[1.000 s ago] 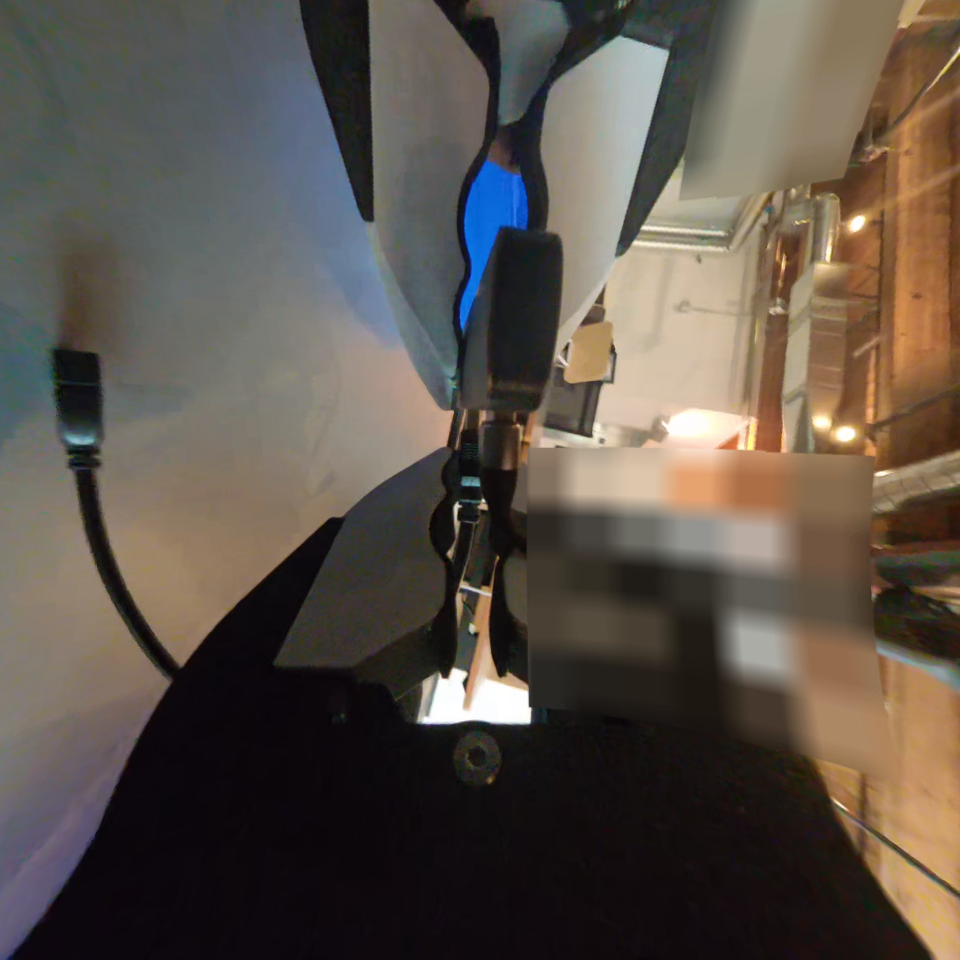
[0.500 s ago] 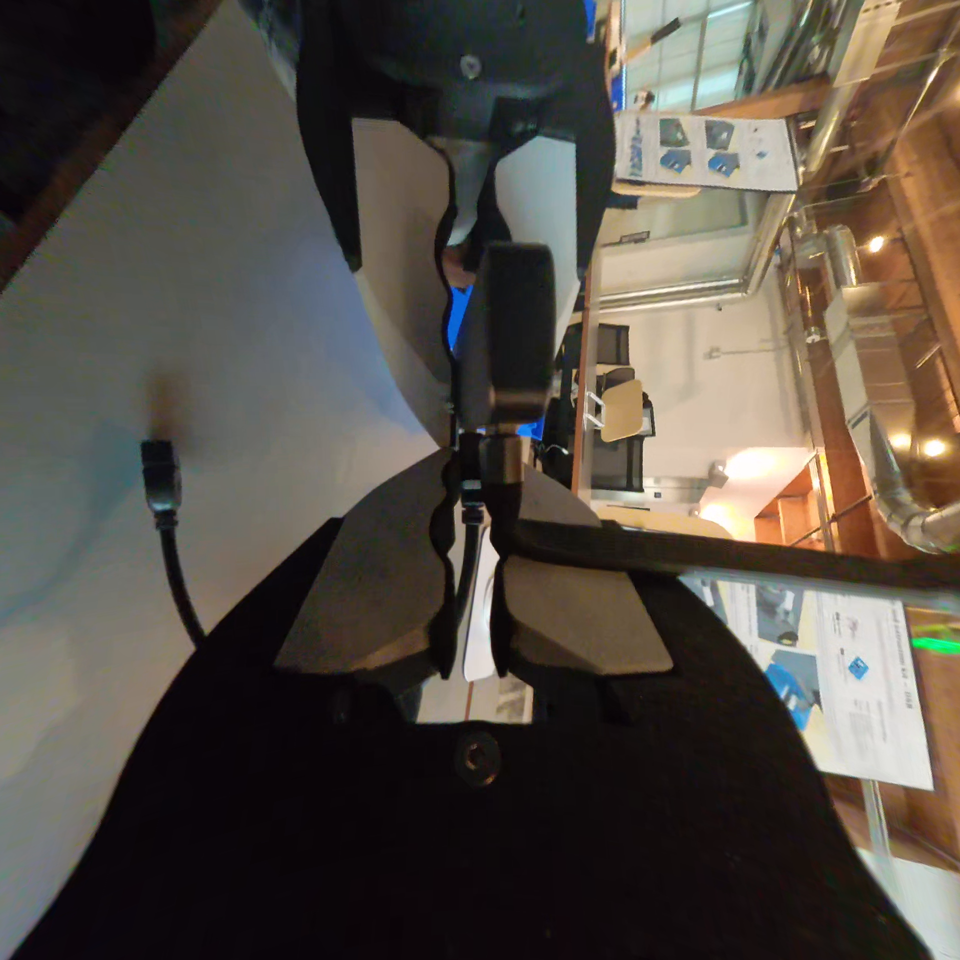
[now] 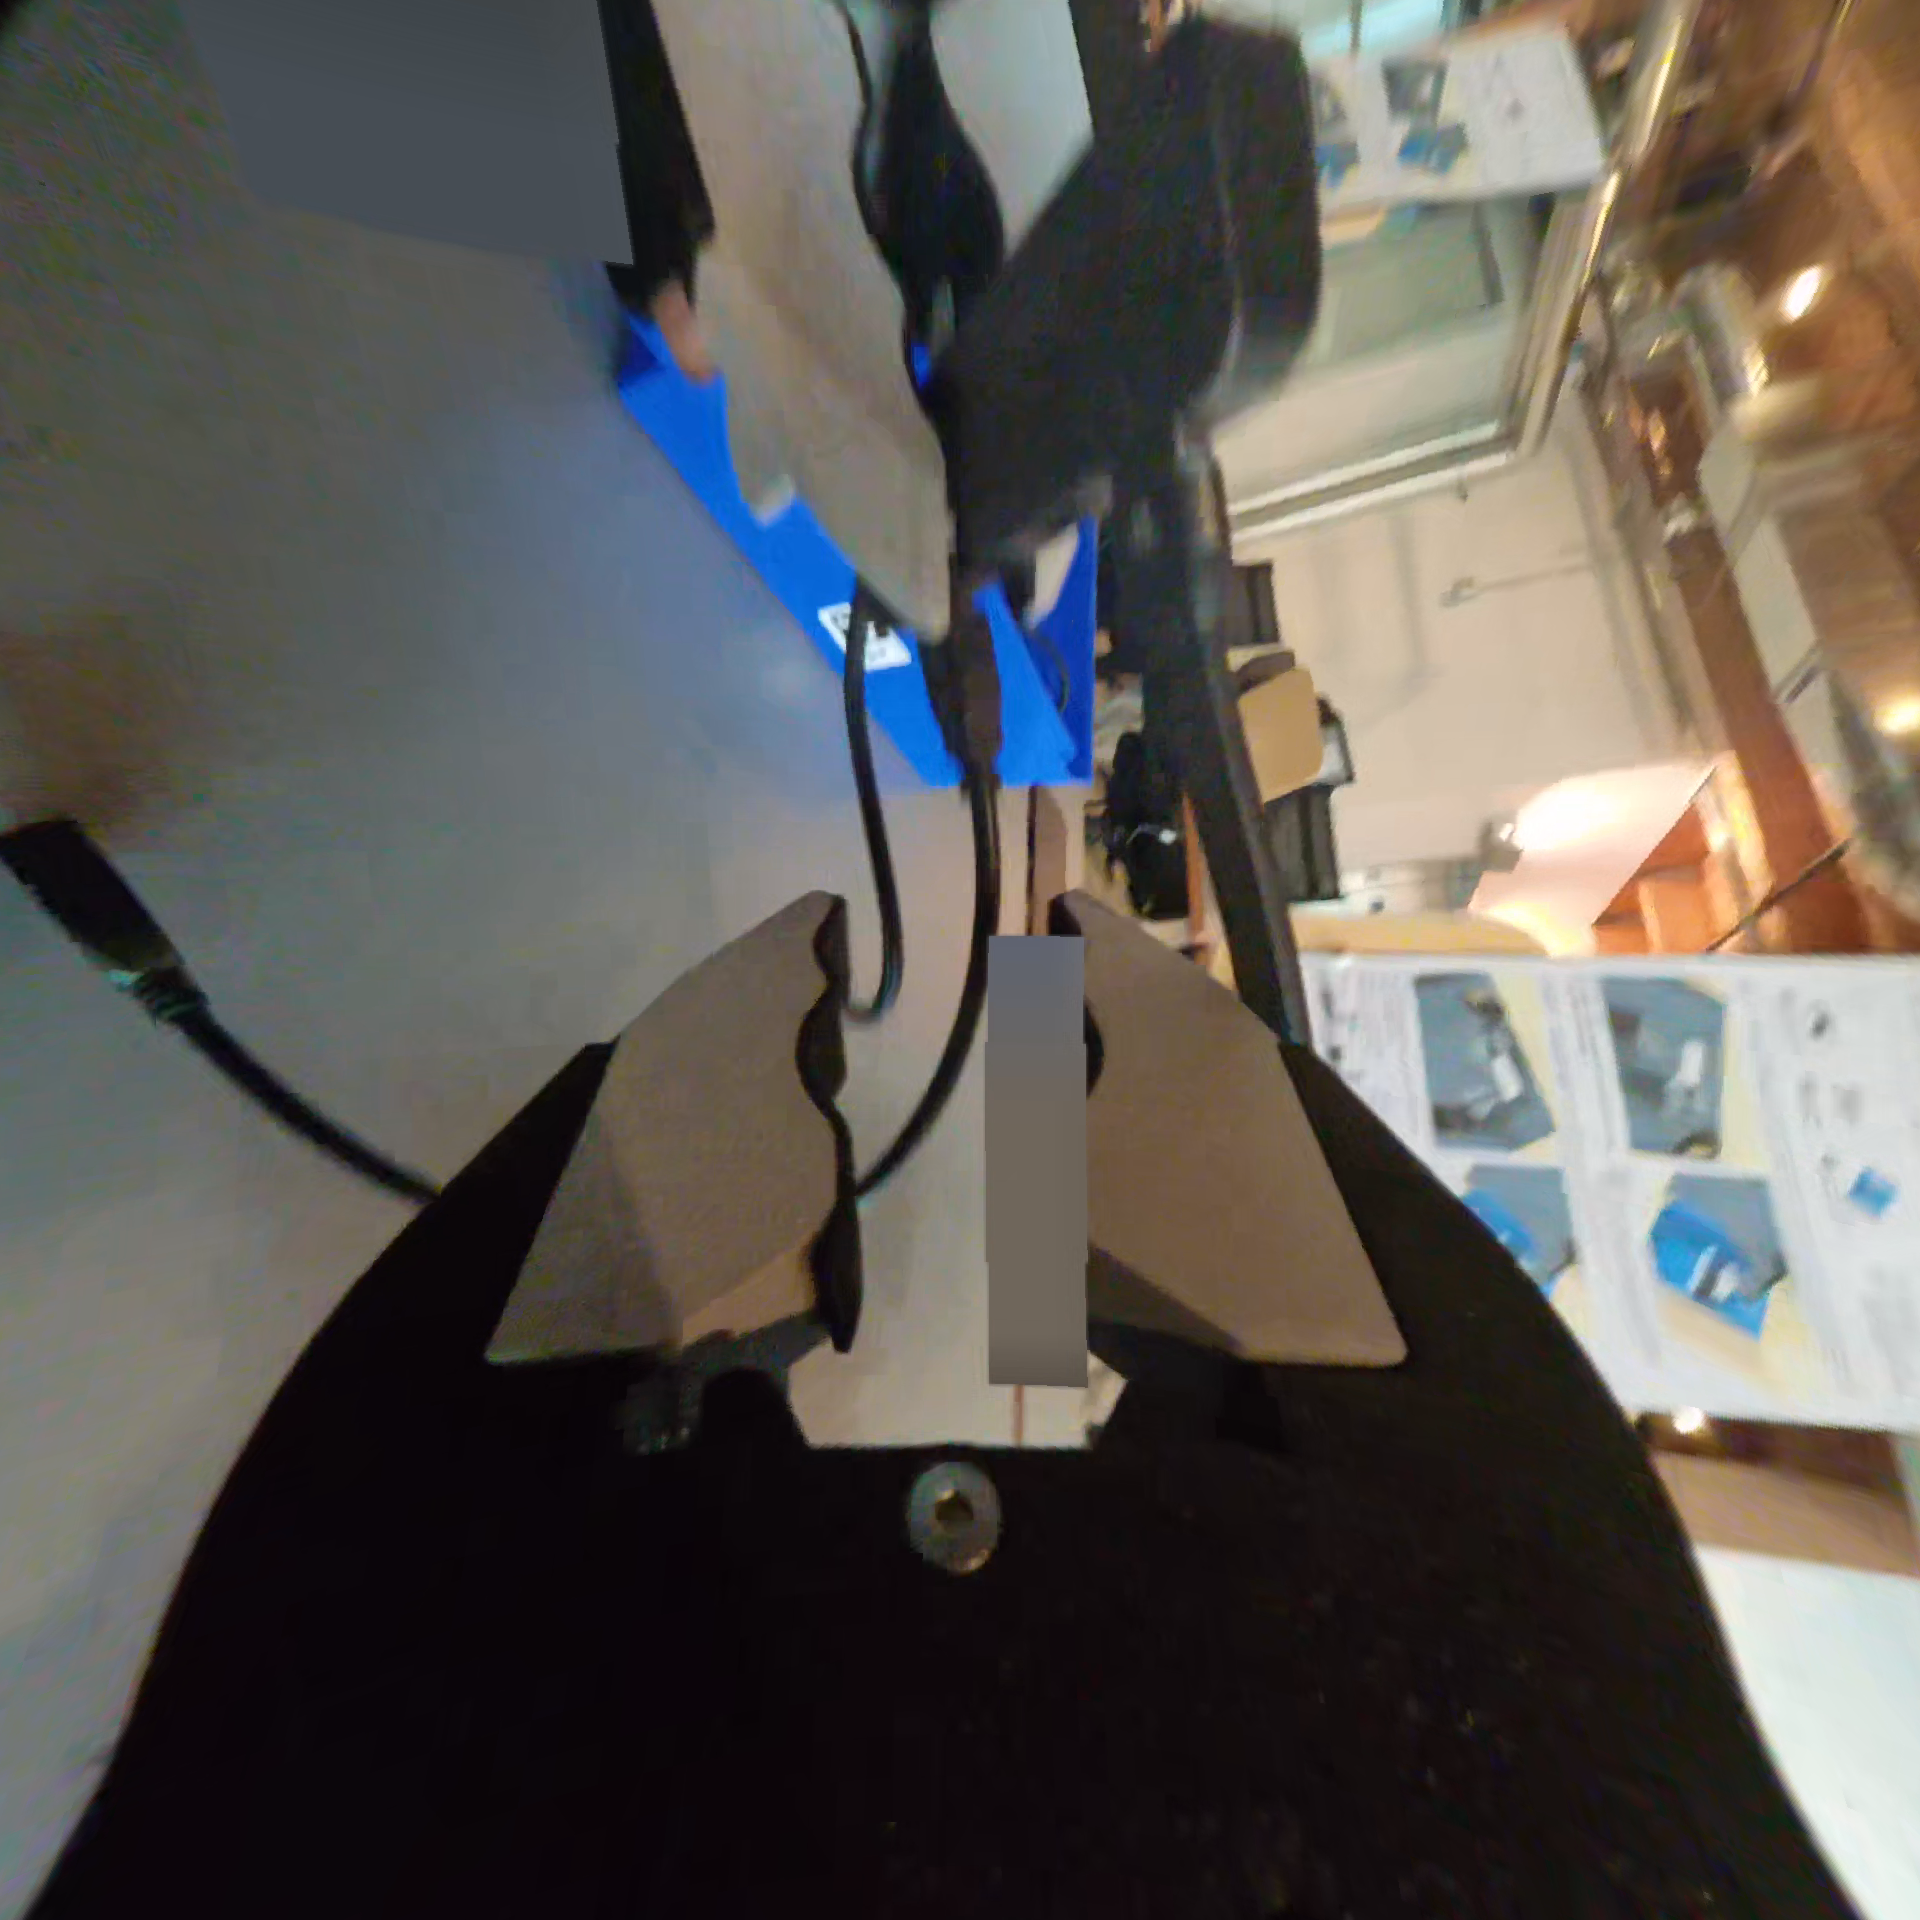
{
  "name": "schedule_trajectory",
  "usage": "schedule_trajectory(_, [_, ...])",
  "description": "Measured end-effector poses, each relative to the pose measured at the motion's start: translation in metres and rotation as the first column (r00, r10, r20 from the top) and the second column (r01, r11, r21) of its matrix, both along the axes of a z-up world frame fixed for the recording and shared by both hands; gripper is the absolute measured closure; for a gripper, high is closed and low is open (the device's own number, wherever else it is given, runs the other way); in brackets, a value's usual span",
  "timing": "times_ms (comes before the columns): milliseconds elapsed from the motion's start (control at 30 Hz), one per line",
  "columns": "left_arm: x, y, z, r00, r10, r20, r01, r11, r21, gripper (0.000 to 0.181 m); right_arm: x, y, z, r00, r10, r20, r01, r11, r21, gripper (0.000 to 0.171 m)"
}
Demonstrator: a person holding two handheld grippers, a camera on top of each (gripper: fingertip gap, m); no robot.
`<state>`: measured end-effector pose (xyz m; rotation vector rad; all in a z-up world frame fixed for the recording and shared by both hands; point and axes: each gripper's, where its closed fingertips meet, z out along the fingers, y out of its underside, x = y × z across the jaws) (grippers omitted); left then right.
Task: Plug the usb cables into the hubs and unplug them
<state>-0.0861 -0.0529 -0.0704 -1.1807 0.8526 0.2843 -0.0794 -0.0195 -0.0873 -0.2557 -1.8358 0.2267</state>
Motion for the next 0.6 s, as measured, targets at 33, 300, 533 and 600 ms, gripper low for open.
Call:
schedule_trajectory(33, [-0.009,0.002,0.000,1.000,0.028,0.014,-0.027,1.000,-0.015,0.169,0.001,0.011,-0.002,0.999,-0.030,0.016,0.031,0.999,-0.045,0.130])
schedule_trajectory(300, [-0.038,0.018,-0.032,0.985,0.173,-0.021,-0.174,0.962,-0.210,0.169,0.026,-0.003,0.037,0.987,0.119,-0.109,-0.147,0.943,-0.300,0.131])
schedule_trajectory(533, [-0.017,0.026,-0.042,0.985,0.135,-0.104,-0.158,0.949,-0.272,0.169,0.001,-0.030,0.007,0.981,0.175,0.086,-0.150,0.959,-0.239,0.125])
schedule_trajectory(600, [-0.013,0.026,-0.042,0.985,0.129,-0.114,-0.156,0.948,-0.276,0.169,-0.003,-0.034,0.008,0.977,0.202,0.062,-0.184,0.958,-0.220,0.146])
